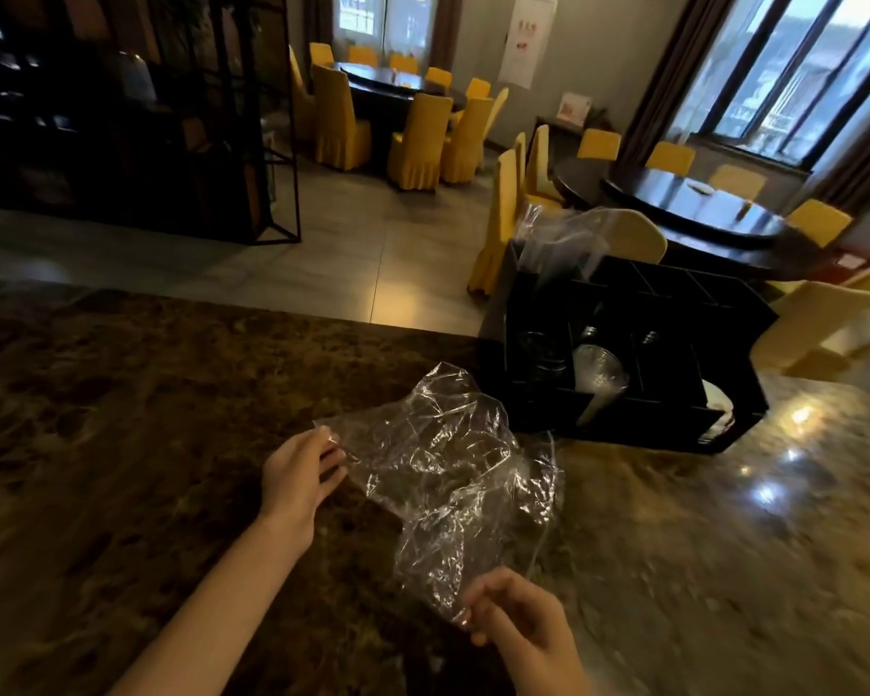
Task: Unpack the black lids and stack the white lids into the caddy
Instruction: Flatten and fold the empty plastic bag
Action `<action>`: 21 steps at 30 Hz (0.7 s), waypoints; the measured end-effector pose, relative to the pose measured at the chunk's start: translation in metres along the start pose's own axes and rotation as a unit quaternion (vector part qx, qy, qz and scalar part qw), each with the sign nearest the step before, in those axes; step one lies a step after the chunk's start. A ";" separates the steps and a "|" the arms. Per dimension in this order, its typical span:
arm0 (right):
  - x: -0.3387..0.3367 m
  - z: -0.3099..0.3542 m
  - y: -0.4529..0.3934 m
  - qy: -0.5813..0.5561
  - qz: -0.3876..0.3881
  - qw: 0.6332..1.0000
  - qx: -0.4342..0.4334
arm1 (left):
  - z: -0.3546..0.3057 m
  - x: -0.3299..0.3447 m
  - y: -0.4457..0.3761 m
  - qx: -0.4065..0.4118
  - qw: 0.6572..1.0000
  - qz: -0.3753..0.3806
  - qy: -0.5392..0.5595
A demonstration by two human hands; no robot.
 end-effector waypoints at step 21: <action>-0.031 0.002 -0.014 0.033 -0.119 0.992 -0.028 | -0.038 -0.087 0.003 0.055 0.985 -0.112 0.115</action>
Point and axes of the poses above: each hand's wrist, its own y-axis away from the middle knuckle, its own x-axis out of the palm, z = x × y, the point moved 2 cm from there along -y, towards the middle knuckle, and after that the axes turned 13 degrees about z, right-handed, at the moved point
